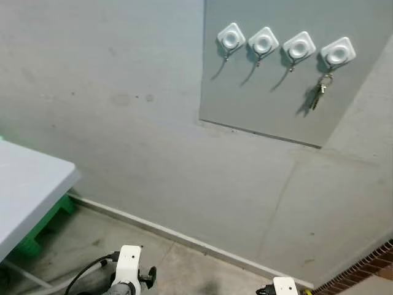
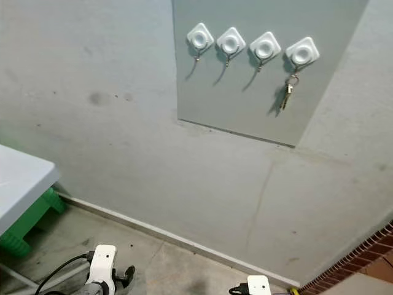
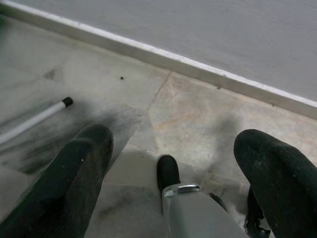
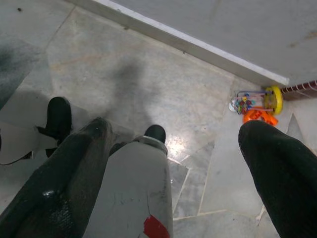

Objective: Hang keys on a hook

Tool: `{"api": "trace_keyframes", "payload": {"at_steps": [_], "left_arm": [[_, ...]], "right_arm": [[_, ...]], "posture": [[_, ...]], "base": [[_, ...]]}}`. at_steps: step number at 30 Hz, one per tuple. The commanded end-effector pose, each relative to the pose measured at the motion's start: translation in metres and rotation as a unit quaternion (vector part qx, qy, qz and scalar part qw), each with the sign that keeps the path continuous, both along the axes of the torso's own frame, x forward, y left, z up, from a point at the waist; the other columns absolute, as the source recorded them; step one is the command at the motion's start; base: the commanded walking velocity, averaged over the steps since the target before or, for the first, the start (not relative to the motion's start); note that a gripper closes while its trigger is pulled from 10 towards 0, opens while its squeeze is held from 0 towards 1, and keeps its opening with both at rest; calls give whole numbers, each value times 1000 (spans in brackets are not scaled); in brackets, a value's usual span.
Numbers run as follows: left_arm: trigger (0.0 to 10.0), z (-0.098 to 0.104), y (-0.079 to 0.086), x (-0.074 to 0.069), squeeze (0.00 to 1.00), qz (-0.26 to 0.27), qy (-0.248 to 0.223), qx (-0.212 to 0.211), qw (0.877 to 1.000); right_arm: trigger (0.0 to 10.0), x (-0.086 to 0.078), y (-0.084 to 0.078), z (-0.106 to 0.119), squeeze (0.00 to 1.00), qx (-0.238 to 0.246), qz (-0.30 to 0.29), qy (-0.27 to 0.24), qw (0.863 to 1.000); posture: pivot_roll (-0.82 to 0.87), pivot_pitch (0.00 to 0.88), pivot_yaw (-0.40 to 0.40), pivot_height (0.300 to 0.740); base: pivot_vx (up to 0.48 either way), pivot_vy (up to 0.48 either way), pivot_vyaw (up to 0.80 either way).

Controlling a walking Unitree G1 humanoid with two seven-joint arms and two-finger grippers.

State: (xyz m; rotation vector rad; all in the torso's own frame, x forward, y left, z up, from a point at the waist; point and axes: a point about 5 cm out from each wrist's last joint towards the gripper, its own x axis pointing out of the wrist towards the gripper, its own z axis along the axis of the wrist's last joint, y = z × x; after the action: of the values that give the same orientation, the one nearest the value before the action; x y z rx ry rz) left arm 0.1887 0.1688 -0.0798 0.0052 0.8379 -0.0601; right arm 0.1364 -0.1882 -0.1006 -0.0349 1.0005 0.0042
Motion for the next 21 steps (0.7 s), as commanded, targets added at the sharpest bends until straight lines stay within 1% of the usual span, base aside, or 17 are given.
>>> {"api": "trace_keyframes", "payload": {"at_steps": [1, 9, 21], "left_arm": [[10000, 0, 4, -1, 0, 4, 4, 4, 1000], [10000, 0, 5, 0, 0, 8, 3, 5, 1000], [10000, 0, 8, -1, 0, 13, 7, 9, 1000]], "right_arm": [[10000, 0, 2, 0, 0, 3, 4, 3, 1000], [10000, 2, 5, 0, 0, 18, -3, -1, 1000], [10000, -1, 6, -1, 0, 15, 1, 4, 1000]], "posture": [[-63, 0, 6, 740], [-65, 0, 8, 740], [-67, 0, 6, 740]], "base": [[0, 0, 800], [0, 0, 800], [0, 0, 800]]}}
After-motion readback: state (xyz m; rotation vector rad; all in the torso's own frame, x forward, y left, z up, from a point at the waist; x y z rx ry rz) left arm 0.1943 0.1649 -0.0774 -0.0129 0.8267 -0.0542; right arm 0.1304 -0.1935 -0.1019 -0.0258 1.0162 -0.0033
